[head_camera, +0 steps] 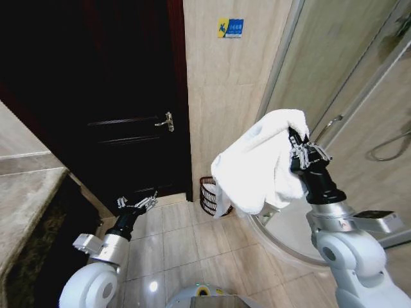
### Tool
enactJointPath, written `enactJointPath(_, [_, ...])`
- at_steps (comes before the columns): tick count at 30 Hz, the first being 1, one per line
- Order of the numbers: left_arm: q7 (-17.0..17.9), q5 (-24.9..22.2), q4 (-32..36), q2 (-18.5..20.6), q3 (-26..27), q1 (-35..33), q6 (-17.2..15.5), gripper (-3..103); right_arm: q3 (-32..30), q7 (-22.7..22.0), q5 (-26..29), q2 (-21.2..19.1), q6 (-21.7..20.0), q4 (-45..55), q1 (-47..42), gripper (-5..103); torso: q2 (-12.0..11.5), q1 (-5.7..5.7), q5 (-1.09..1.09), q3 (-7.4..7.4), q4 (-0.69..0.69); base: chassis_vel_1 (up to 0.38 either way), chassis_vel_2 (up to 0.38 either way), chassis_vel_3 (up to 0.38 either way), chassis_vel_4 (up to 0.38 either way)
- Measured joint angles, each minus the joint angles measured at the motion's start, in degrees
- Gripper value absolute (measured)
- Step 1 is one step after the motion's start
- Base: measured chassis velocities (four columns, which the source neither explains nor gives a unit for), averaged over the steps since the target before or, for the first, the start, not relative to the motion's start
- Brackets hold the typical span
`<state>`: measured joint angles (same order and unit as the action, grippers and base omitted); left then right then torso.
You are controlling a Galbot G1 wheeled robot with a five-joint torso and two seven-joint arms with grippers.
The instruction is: Discard the used towel into the hamper.
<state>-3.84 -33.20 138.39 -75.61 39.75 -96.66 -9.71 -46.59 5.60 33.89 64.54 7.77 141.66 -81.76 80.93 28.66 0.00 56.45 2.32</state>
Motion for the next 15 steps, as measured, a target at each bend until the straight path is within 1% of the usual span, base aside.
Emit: enactJointPath(15, [0.00, 0.00, 0.00, 0.00, 0.00, 0.00, 0.00, 100, 0.07, 0.14, 0.03, 0.27, -0.79, 0.27, -0.17, 6, -0.13, -0.07, 0.00, -0.07, 0.00, -0.004, 0.002, 0.002, -0.002])
